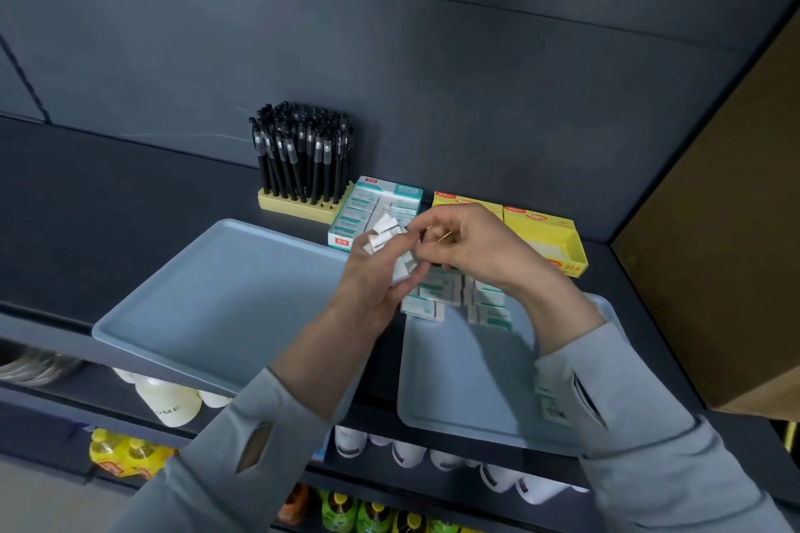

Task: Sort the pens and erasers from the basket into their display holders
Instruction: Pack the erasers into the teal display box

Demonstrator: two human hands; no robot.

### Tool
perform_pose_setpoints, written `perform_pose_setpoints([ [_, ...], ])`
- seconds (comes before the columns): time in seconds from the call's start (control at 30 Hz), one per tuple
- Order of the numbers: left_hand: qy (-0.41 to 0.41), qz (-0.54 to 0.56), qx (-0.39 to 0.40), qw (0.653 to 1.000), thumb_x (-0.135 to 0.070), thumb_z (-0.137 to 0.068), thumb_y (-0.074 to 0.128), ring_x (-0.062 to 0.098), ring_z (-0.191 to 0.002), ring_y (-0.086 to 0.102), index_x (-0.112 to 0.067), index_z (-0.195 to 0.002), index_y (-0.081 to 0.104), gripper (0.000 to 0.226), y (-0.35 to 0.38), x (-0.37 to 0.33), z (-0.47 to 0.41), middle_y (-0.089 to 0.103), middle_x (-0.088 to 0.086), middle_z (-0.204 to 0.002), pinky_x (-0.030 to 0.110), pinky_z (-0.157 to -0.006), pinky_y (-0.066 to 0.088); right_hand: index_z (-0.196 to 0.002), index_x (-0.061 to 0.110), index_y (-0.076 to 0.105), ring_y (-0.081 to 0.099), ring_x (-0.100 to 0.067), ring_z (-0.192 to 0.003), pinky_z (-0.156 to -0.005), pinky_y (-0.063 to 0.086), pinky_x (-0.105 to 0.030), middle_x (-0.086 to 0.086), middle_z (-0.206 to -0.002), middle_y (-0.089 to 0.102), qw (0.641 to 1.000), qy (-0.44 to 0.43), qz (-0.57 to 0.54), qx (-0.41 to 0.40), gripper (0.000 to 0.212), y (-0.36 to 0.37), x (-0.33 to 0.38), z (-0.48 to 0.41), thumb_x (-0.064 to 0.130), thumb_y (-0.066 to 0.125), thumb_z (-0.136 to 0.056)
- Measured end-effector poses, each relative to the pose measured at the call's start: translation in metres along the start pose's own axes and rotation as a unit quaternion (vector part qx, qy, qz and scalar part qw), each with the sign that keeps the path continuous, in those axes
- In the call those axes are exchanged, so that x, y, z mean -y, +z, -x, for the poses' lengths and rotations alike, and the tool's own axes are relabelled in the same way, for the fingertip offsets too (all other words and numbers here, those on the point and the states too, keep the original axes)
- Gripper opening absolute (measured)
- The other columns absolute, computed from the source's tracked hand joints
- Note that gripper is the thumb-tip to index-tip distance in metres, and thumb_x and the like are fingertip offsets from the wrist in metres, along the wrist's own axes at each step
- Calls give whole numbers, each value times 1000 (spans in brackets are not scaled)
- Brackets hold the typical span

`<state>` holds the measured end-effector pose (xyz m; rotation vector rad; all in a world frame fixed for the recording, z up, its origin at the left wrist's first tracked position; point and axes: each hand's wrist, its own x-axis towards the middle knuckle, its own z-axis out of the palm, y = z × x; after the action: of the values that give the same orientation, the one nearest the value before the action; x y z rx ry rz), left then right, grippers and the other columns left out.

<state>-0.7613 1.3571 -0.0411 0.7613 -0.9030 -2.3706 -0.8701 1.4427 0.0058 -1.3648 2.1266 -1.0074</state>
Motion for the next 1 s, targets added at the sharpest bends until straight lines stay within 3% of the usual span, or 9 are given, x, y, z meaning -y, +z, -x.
perform_pose_setpoints([
  [0.17, -15, -9, 35, 999, 1, -85, 61, 16, -93, 72, -12, -126, 53, 44, -25, -30, -18, 73, 8, -104, 30, -76, 59, -92, 27, 68, 58, -10, -67, -70, 47, -28, 4, -71, 65, 996, 44, -78, 7, 23, 21, 6, -33, 6, 73, -84],
  [0.37, -34, -57, 86, 994, 3, -87, 47, 23, -103, 69, -8, -128, 56, 43, -49, -70, -41, 72, 12, -111, 37, -79, 60, -94, 22, 70, 54, -8, -60, -64, 49, -23, 0, -88, 59, 995, 58, -80, -28, 21, 43, 21, -70, 11, 80, -79],
  [0.5, -52, -74, 101, 991, 1, -86, 50, 23, -105, 69, -8, -125, 59, 42, -60, -87, -55, 71, 13, -114, 40, -87, 57, -93, 25, 74, 60, -8, -66, -71, 54, -30, 7, -88, 68, 993, 69, -77, -57, 20, 55, 22, -84, 21, 83, -76],
  [0.67, -83, -43, 81, 992, -4, -89, 49, 24, -102, 69, -8, -117, 63, 31, -64, -92, -66, 72, 13, -110, 40, -83, 58, -95, 6, 75, 60, -5, -65, -60, 48, -17, -1, -80, 70, 978, 89, -167, -89, 9, 61, 20, -93, 9, 72, -87],
  [0.77, -95, -4, 41, 995, -2, -89, 52, 28, -99, 68, -5, -108, 64, 22, -63, -93, -71, 71, 16, -107, 43, -85, 57, -89, 12, 72, 58, 2, -65, -58, 45, -12, 1, -83, 69, 970, 88, -176, -145, 7, 52, 17, -97, 6, 68, -90],
  [0.87, -89, 6, 2, 996, -1, -89, 54, 30, -93, 69, -3, -114, 59, 26, -66, -96, -75, 68, 19, -112, 40, -74, 60, -81, 19, 63, 53, -7, -62, -58, 45, -18, 1, -79, 61, 968, 103, -92, -211, 22, 31, 0, -104, -1, 68, -86],
  [1.0, -76, -31, -13, 996, -2, -90, 54, 24, -81, 72, -3, -124, 56, 34, -70, -99, -76, 67, 19, -114, 33, -61, 59, -84, 18, 63, 60, -17, -76, -73, 46, -27, 0, -82, 66, 980, 132, 123, -88, 22, 27, -22, -116, -2, 70, -78],
])
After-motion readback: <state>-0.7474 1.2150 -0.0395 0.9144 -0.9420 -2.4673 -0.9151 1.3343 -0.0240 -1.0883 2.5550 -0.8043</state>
